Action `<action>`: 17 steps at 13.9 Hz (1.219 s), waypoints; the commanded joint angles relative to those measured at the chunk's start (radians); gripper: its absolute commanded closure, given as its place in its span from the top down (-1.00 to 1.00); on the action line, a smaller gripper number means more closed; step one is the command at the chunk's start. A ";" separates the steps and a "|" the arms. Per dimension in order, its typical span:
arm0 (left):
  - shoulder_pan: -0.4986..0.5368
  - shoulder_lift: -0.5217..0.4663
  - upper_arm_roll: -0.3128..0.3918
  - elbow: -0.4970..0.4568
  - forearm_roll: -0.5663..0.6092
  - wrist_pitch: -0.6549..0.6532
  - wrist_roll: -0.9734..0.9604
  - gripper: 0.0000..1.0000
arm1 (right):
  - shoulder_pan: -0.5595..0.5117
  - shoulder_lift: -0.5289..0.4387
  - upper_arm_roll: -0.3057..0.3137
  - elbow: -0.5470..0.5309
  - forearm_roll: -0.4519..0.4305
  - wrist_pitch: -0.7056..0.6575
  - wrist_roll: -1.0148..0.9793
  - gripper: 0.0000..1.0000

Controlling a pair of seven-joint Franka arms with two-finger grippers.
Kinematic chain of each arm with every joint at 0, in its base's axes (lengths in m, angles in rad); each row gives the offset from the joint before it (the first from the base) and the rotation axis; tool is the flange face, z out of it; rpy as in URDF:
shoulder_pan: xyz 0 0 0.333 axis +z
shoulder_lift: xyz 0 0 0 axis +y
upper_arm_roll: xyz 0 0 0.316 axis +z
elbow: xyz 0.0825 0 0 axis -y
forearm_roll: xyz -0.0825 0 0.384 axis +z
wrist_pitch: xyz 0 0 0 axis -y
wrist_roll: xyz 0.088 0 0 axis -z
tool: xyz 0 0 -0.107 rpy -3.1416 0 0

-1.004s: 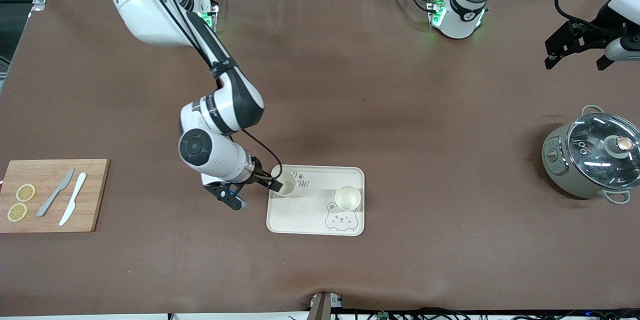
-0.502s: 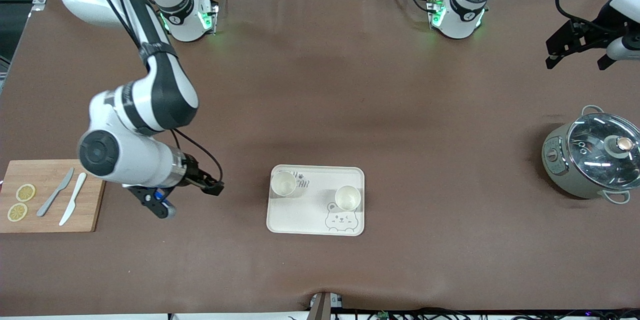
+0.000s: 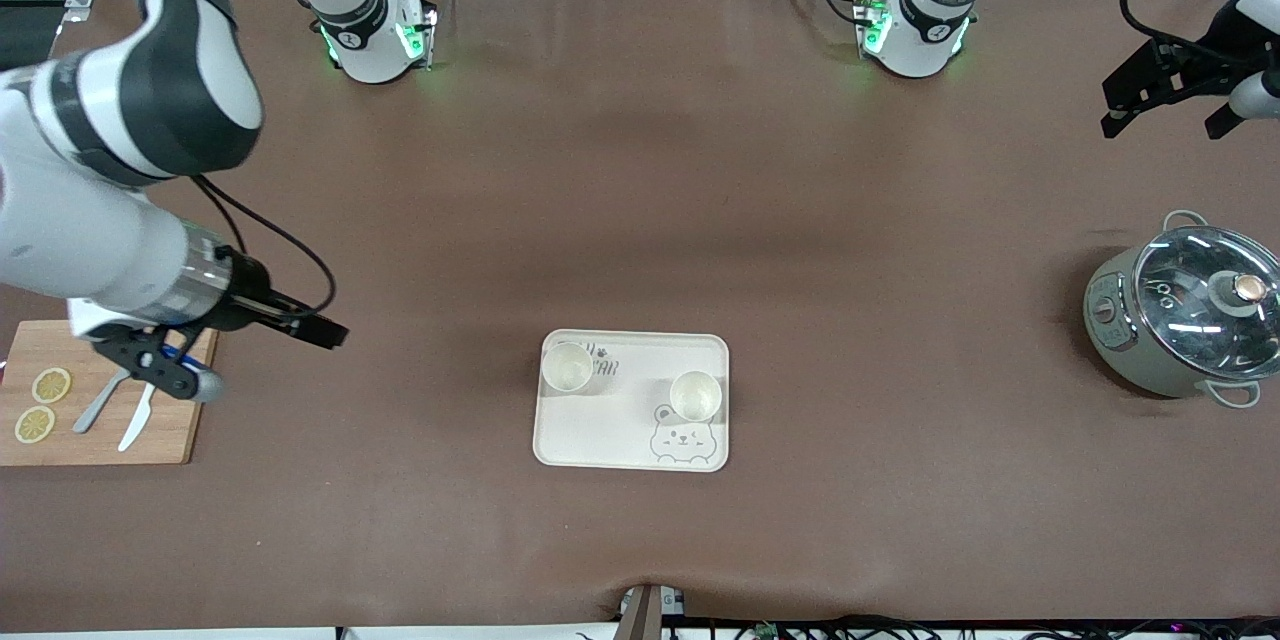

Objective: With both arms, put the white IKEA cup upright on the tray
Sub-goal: 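Open the right gripper and withdraw it from the tray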

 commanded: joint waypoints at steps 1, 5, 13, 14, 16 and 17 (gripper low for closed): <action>0.014 0.008 -0.005 0.016 -0.015 -0.002 0.018 1.00 | -0.060 -0.121 0.013 -0.120 -0.025 -0.001 -0.153 1.00; 0.012 0.000 -0.005 0.024 -0.019 -0.003 0.018 1.00 | -0.100 -0.236 0.016 -0.220 -0.114 -0.009 -0.253 1.00; 0.012 0.003 0.000 0.016 -0.037 -0.023 0.018 1.00 | -0.186 -0.328 0.015 -0.228 -0.113 -0.098 -0.535 1.00; 0.012 0.005 0.000 0.016 -0.037 -0.023 0.016 1.00 | -0.192 -0.328 0.015 -0.226 -0.111 -0.095 -0.535 1.00; 0.021 0.005 0.000 0.021 -0.038 -0.023 0.019 1.00 | -0.194 -0.328 0.016 -0.226 -0.104 -0.101 -0.537 1.00; 0.032 0.008 0.000 0.020 -0.038 -0.023 0.018 1.00 | -0.194 -0.328 0.016 -0.226 -0.103 -0.101 -0.537 1.00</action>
